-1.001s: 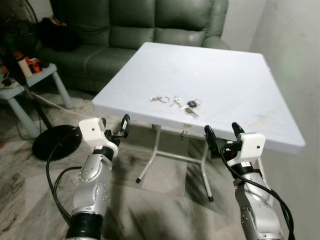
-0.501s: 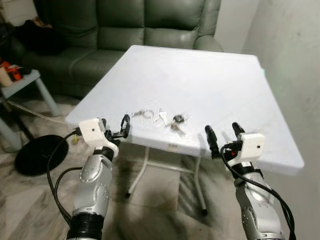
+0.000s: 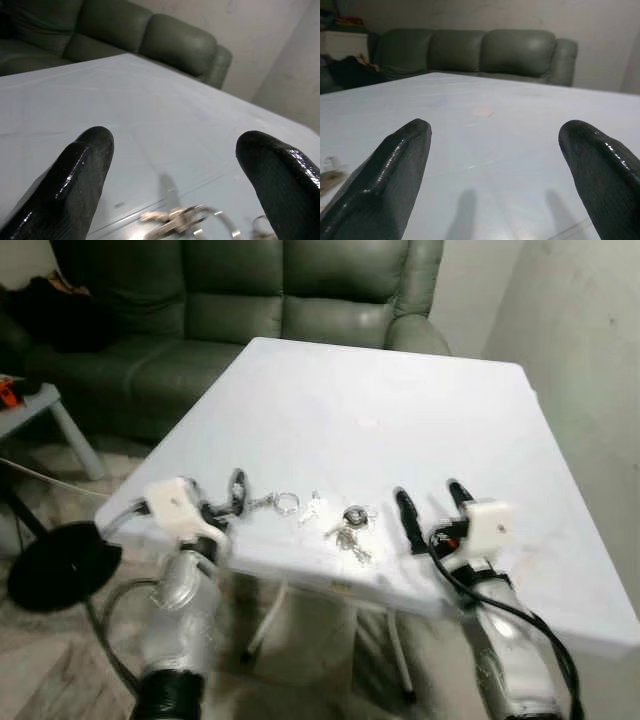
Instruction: Hang keys on a hook
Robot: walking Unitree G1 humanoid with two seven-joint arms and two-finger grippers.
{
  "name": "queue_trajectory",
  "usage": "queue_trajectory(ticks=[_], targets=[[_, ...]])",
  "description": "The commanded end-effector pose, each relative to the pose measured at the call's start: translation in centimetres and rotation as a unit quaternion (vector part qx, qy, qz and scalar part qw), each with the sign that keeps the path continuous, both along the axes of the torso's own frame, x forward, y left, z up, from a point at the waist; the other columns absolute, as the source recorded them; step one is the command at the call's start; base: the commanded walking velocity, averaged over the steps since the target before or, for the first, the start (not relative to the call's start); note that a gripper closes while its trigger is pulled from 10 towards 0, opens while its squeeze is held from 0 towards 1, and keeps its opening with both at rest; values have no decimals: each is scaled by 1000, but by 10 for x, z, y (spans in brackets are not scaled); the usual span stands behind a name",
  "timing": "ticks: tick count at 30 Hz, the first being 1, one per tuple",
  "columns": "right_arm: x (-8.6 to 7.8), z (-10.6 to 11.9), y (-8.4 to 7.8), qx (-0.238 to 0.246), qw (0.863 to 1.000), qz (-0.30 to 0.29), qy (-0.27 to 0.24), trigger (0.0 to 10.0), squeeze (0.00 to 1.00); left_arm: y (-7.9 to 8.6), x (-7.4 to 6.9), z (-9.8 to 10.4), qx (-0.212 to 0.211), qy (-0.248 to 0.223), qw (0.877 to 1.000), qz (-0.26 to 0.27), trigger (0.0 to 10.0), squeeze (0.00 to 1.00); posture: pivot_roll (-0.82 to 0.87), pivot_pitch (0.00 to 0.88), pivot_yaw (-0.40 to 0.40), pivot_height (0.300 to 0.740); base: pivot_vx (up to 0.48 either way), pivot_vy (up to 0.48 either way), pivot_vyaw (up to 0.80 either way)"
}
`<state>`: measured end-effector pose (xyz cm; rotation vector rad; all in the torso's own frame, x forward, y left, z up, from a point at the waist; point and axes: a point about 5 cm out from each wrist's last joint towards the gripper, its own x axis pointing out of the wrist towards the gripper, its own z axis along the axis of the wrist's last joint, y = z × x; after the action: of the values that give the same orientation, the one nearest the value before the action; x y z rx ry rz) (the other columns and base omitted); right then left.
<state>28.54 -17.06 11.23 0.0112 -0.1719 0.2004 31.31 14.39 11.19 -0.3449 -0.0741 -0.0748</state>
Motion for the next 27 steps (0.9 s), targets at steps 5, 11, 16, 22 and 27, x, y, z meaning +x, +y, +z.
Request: queue_trajectory(ticks=[5, 11, 16, 22, 27], targets=[[14, 4, -17, -45, 999, 8, 3, 10000, 0, -1, -4, 2, 8, -8, 1000, -11, 10000, 0, -7, 0, -26, 702, 0, 0, 0], [36, 16, -36, -83, 996, 12, 6, 10000, 0, -8, -7, 1, 3, -9, 999, -33, 10000, 0, 4, 0, -37, 702, 0, 0, 0], [48, 23, -35, -101, 994, 45, 2, 10000, 0, -12, -10, 1, 2, -12, 999, -46, 10000, 0, 11, 0, -43, 702, 0, 0, 0], [56, 24, -28, -118, 988, 99, 7, 10000, 0, -16, -14, 1, 1, -12, 998, -60, 10000, 0, 16, 0, -47, 702, 0, 0, 0], [58, 26, -23, -112, 983, 148, 13, 10000, 0, -20, -18, 1, 0, -14, 997, -74, 10000, 0, 21, 0, -49, 702, 0, 0, 0]])
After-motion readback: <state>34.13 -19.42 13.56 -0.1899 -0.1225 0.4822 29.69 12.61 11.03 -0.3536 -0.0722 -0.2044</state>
